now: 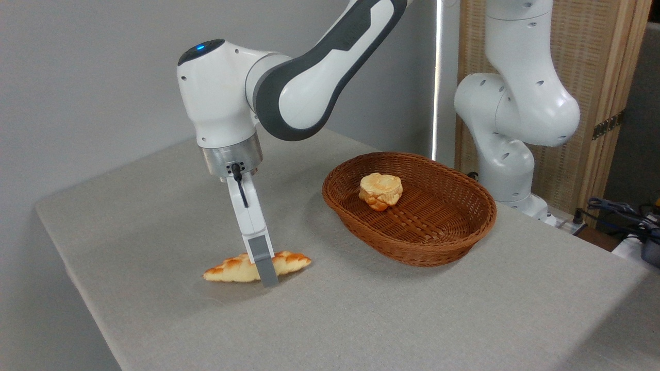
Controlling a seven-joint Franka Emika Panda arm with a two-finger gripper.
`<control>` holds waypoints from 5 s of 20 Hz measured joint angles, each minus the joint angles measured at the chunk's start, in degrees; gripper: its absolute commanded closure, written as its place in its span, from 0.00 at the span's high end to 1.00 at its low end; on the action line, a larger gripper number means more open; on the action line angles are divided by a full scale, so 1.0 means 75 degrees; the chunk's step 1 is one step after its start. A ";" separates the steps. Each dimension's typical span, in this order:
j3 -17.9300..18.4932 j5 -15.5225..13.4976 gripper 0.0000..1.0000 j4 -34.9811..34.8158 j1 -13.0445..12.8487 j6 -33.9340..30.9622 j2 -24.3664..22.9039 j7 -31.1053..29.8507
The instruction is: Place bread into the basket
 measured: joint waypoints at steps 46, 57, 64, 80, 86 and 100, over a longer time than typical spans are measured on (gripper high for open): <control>0.2557 -0.2607 0.97 -0.2430 0.0256 -0.5274 -0.3734 0.1727; 0.2557 -0.1643 1.00 -0.2449 0.0246 -0.4906 -0.3622 0.1749; 0.2525 -0.0991 1.00 -0.1202 0.0213 -0.4635 -0.3656 0.2552; 0.1513 -0.1388 1.00 0.3259 0.0170 -0.3645 -0.0860 -0.1314; 0.1513 -0.1392 1.00 0.3275 0.0167 -0.3593 -0.0794 -0.1655; 0.1555 -0.1017 1.00 0.3275 -0.0083 -0.3718 -0.0731 -0.1664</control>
